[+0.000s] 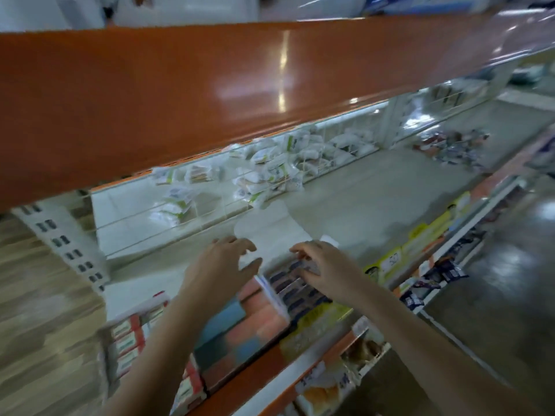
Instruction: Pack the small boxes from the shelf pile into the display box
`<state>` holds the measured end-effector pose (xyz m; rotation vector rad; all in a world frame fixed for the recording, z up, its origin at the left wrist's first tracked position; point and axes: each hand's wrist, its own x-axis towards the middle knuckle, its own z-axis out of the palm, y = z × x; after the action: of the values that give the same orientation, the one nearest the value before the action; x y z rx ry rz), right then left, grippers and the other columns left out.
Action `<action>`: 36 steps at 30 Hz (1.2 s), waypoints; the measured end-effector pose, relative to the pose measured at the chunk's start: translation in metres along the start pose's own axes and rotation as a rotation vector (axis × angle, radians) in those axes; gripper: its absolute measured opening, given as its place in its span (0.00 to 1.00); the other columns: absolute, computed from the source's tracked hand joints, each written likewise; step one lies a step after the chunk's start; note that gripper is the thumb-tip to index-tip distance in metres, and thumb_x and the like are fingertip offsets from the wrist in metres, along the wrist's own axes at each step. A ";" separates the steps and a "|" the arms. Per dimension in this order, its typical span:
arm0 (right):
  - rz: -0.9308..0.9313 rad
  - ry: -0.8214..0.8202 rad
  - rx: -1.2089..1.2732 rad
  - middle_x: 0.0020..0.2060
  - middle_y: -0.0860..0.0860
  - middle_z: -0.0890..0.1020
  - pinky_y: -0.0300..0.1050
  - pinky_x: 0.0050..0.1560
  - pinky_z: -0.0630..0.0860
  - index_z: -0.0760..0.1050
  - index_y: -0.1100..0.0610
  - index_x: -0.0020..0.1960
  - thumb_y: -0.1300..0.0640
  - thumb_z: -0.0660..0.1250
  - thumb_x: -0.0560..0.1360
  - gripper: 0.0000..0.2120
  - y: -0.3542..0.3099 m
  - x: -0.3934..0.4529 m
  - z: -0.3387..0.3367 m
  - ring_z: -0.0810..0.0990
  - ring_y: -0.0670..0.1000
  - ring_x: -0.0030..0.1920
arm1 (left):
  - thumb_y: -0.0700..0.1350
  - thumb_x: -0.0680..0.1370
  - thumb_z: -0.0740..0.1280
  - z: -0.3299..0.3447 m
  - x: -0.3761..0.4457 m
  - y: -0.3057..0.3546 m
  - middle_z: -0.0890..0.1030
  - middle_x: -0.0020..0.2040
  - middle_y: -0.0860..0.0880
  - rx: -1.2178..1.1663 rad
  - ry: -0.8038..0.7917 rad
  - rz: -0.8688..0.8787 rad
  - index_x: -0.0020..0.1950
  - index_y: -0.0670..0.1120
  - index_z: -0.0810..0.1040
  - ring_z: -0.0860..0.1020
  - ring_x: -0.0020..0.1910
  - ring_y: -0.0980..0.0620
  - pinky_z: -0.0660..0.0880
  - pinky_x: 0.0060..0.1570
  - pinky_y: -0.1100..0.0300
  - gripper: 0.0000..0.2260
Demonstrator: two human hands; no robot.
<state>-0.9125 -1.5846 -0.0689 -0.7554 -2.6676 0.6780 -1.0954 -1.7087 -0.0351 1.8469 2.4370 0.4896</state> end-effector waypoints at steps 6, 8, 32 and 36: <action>0.032 0.004 -0.201 0.65 0.52 0.71 0.44 0.62 0.64 0.63 0.53 0.72 0.54 0.64 0.77 0.25 0.074 0.015 -0.065 0.67 0.53 0.65 | 0.60 0.76 0.60 0.014 0.074 0.080 0.78 0.55 0.52 0.136 0.039 0.065 0.60 0.54 0.75 0.75 0.55 0.51 0.74 0.52 0.55 0.17; 0.050 0.020 -0.232 0.64 0.53 0.71 0.44 0.61 0.64 0.64 0.54 0.71 0.53 0.63 0.77 0.24 0.104 0.014 -0.088 0.67 0.54 0.65 | 0.60 0.77 0.60 0.026 0.101 0.117 0.77 0.57 0.51 0.151 -0.014 0.096 0.62 0.53 0.74 0.74 0.58 0.50 0.71 0.53 0.55 0.17; 0.510 0.019 -0.322 0.65 0.58 0.69 0.51 0.58 0.70 0.64 0.58 0.70 0.58 0.60 0.77 0.22 0.485 -0.019 -0.307 0.69 0.60 0.63 | 0.54 0.78 0.57 0.212 0.422 0.460 0.78 0.58 0.45 0.155 -0.188 0.344 0.60 0.47 0.77 0.75 0.57 0.45 0.71 0.51 0.56 0.18; 0.545 0.033 -0.306 0.66 0.57 0.70 0.50 0.62 0.67 0.65 0.56 0.70 0.59 0.59 0.77 0.22 0.537 0.005 -0.335 0.67 0.58 0.66 | 0.52 0.79 0.60 0.228 0.482 0.485 0.80 0.57 0.45 0.140 -0.103 0.349 0.59 0.49 0.78 0.77 0.56 0.44 0.72 0.51 0.55 0.14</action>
<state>-0.5623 -1.0574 -0.0584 -1.5925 -2.5690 0.3621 -0.7320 -1.0864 -0.0438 2.3065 2.1395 0.2321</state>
